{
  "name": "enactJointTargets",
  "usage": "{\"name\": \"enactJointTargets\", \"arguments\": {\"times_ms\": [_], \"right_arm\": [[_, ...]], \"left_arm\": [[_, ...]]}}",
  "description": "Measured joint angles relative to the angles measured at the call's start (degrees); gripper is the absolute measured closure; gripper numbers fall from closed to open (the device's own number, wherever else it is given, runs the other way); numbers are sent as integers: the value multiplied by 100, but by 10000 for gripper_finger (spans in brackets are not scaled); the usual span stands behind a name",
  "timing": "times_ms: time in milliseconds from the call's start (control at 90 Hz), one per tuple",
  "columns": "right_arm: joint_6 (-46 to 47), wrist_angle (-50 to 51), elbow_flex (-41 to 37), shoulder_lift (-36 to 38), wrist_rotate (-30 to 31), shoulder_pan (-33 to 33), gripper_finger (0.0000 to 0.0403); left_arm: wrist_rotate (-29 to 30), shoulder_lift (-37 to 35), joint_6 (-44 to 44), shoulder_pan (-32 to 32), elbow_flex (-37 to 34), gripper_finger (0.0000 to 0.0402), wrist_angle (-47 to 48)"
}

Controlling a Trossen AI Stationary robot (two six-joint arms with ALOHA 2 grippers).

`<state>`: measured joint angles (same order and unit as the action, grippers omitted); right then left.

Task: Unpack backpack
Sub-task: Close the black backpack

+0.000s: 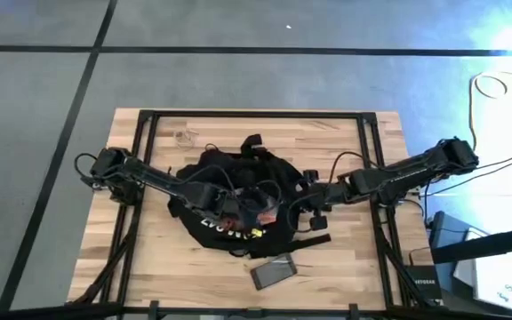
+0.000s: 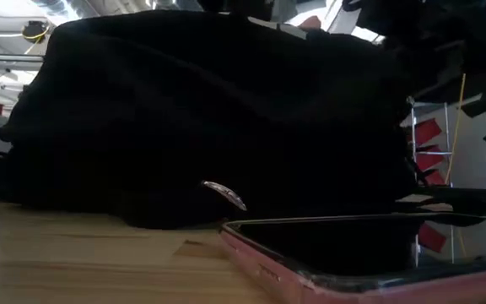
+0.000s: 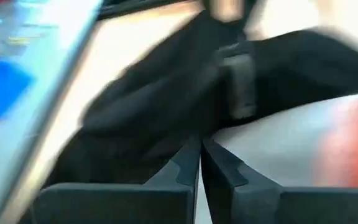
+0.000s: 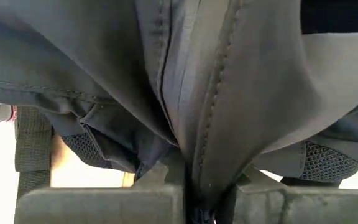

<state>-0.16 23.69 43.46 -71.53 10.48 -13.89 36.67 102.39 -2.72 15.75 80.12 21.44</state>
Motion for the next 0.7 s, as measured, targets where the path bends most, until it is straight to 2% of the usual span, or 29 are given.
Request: {"name": "enactJointTargets", "arguments": {"times_ms": [100,222,411,578,700], "right_arm": [[0,-45,0,0,7,2,386],[2,-77,0,0,15,2,386],[2,-150,-4,0,37,2,386],[4,-236,-7,0,-56,2,386],[-4,-247,-7,0,-71,2,386]], "left_arm": [[-833,2,-117,-22,0,400,-135],[-929,2,-98,-20,0,375,-188],[-1111,261,-147,-98,0,286,-825],[-1109,526,-265,-281,0,196,-895],[-1110,587,-431,-409,0,157,-935]]}}
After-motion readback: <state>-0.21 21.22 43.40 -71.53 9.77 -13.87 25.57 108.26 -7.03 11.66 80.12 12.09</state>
